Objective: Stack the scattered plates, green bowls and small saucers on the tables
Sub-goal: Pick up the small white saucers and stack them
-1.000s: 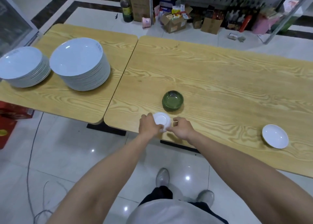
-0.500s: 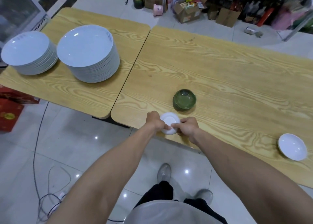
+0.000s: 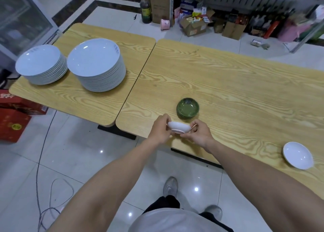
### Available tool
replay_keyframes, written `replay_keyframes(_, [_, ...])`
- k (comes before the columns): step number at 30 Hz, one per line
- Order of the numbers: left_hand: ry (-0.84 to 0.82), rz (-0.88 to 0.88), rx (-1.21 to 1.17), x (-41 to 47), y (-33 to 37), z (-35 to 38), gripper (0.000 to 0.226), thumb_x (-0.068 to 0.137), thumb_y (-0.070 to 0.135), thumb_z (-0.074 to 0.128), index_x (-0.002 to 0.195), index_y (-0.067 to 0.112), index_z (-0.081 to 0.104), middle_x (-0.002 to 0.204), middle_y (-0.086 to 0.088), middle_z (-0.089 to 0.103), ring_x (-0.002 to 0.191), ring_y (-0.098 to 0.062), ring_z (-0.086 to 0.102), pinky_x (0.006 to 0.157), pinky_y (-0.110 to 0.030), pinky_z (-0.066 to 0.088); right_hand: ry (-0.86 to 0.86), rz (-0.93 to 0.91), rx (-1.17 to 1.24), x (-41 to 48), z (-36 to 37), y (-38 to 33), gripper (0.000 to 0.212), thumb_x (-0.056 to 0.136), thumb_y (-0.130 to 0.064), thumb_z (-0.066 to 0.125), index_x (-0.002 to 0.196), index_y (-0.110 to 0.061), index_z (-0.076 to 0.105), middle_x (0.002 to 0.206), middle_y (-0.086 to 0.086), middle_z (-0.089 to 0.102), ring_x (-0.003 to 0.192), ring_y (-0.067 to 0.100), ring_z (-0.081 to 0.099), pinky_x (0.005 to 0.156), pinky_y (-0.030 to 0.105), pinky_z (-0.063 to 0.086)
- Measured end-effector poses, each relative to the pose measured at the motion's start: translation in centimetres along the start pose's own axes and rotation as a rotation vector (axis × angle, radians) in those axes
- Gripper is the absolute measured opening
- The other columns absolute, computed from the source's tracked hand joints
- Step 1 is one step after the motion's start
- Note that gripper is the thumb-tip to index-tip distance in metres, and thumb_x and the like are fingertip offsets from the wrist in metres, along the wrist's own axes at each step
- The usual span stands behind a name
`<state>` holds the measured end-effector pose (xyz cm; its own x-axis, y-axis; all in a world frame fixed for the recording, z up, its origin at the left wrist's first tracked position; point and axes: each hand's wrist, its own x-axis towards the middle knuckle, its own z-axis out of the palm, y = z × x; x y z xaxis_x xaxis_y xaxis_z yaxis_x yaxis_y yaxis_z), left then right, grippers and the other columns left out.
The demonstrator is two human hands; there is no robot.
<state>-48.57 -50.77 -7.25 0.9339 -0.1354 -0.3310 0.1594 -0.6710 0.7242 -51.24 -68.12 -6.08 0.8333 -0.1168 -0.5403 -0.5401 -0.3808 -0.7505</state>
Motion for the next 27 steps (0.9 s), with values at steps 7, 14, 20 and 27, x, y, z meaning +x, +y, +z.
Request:
replay_keyframes(7, [-0.059, 0.108, 0.131, -2.3, -1.3, 2.4, 0.041, 0.075, -0.003, 0.073, 0.116, 0.0, 0.066, 0.125, -0.016, 0.061, 0.114, -0.03, 0.058, 0.096, -0.027, 0.043, 0.062, -0.149, -0.375, -1.9, -0.7, 3.1, 0.027, 0.071, -0.007, 0.071, 0.071, -0.028, 0.053, 0.067, -0.009, 0.059, 0.073, 0.021, 0.058, 0.067, 0.032, 0.047])
replay_keyframes(14, [-0.109, 0.218, 0.312, -3.3, -1.1, 3.2, 0.048, 0.087, 0.003, 0.063, 0.134, 0.002, 0.056, 0.151, -0.011, 0.043, 0.138, -0.027, 0.042, 0.112, -0.027, 0.03, 0.108, 0.011, -0.237, -2.4, -0.4, 4.3, 0.013, 0.079, -0.011, 0.061, 0.091, -0.013, 0.063, 0.083, -0.002, 0.064, 0.082, 0.021, 0.059, 0.067, 0.028, 0.046])
replay_keyframes(20, [-0.102, 0.283, 0.373, -3.9, -1.5, 3.3, 0.052, 0.091, 0.012, 0.061, 0.141, 0.009, 0.048, 0.154, -0.006, 0.039, 0.142, -0.023, 0.034, 0.112, -0.031, 0.031, 0.233, 0.248, 0.134, -1.9, 0.3, 3.8, 0.03, 0.083, 0.0, 0.06, 0.111, -0.011, 0.054, 0.102, 0.012, 0.066, 0.07, 0.032, 0.072, 0.065, 0.04, 0.06])
replay_keyframes(27, [-0.066, 0.438, 0.699, -3.2, 0.7, 3.3, 0.05, 0.099, 0.043, 0.041, 0.143, 0.019, 0.043, 0.158, -0.001, 0.031, 0.15, -0.021, 0.012, 0.121, -0.037, 0.012, 0.418, 0.352, 0.396, -2.5, -2.8, 3.1, 0.024, 0.084, 0.007, 0.058, 0.097, -0.012, 0.063, 0.111, 0.016, 0.064, 0.078, 0.034, 0.072, 0.053, 0.028, 0.056])
